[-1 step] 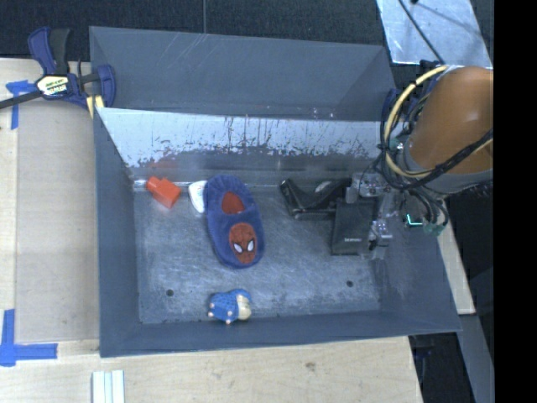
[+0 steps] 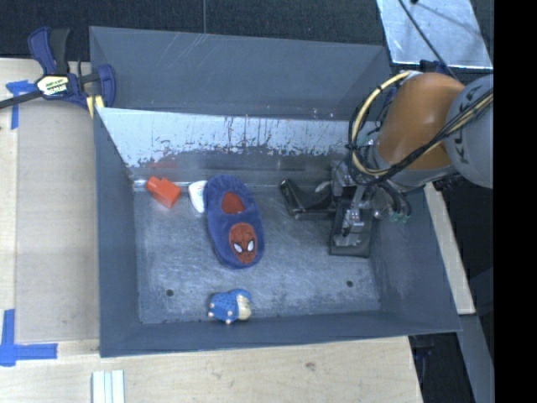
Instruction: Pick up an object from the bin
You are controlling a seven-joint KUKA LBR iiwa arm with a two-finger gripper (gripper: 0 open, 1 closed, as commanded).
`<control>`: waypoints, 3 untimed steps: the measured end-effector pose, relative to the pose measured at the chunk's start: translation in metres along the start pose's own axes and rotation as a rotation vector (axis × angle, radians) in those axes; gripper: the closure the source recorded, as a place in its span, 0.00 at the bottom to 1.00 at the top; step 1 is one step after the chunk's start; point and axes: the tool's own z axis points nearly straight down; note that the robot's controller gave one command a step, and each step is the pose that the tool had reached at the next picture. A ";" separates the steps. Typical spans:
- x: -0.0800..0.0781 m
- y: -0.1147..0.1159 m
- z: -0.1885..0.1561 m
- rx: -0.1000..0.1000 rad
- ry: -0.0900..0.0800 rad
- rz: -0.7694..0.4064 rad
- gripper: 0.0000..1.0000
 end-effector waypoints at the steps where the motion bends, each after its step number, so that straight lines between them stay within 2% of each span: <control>1: -0.010 0.008 0.010 -0.003 -0.004 0.081 0.00; 2: -0.009 0.011 0.009 -0.005 -0.001 0.216 0.00; 3: -0.022 0.012 0.010 -0.005 0.013 0.278 0.00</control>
Offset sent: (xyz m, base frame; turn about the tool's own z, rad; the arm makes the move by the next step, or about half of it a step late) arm 0.0024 0.0069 -0.0197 0.0827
